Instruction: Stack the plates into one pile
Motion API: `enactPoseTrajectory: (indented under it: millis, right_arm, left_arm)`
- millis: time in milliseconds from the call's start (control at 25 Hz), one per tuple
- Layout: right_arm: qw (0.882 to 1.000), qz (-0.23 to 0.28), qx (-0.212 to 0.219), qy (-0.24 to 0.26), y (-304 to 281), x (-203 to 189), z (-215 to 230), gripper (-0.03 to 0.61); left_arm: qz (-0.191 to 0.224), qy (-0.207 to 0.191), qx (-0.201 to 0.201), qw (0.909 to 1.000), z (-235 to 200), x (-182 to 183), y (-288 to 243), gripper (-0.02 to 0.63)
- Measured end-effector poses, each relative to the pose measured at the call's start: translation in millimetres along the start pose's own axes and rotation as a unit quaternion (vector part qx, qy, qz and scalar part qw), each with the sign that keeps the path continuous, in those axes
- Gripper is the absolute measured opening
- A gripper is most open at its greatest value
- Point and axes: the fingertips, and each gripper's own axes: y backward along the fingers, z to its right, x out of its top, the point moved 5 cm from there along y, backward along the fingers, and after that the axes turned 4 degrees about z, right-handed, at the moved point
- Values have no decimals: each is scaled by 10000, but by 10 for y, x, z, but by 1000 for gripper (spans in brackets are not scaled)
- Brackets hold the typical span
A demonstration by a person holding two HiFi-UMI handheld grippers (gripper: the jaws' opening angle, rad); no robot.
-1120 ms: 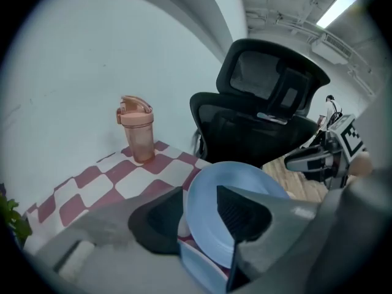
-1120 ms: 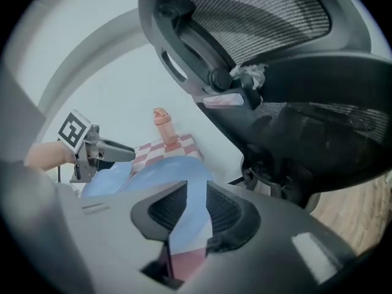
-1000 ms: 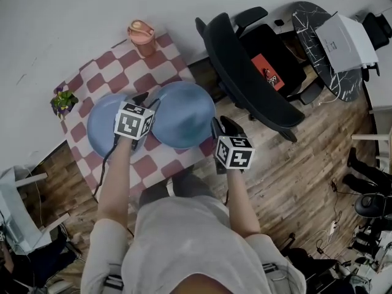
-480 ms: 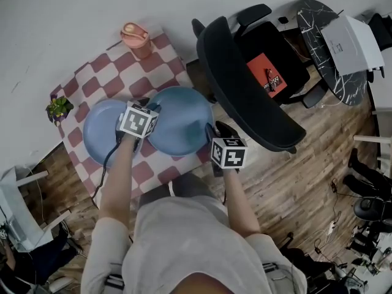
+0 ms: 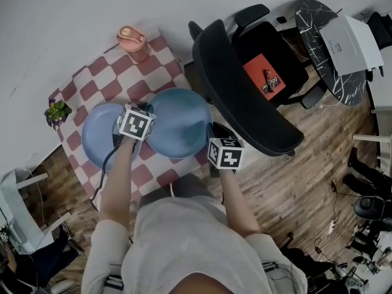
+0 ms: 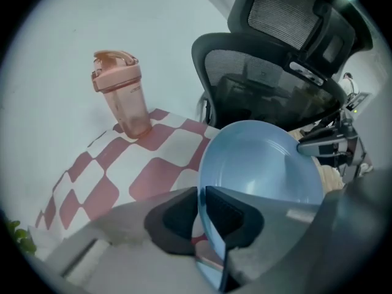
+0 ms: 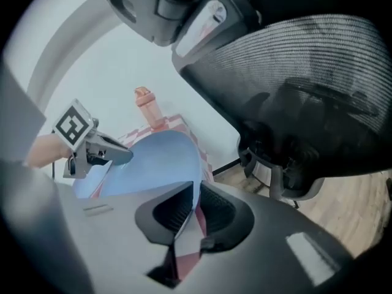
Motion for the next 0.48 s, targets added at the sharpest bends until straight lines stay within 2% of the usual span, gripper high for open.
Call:
enactPoseTrajectory:
  millis: [200, 480]
  right_arm:
    - [9989, 474, 3, -30, 150, 313, -46, 25]
    - [9956, 899, 52, 277, 301, 633, -207, 14]
  left_arm:
    - [494, 267, -8, 9984, 0, 157, 257, 43]
    - [1106, 480, 156, 9926, -45, 251, 757, 32]
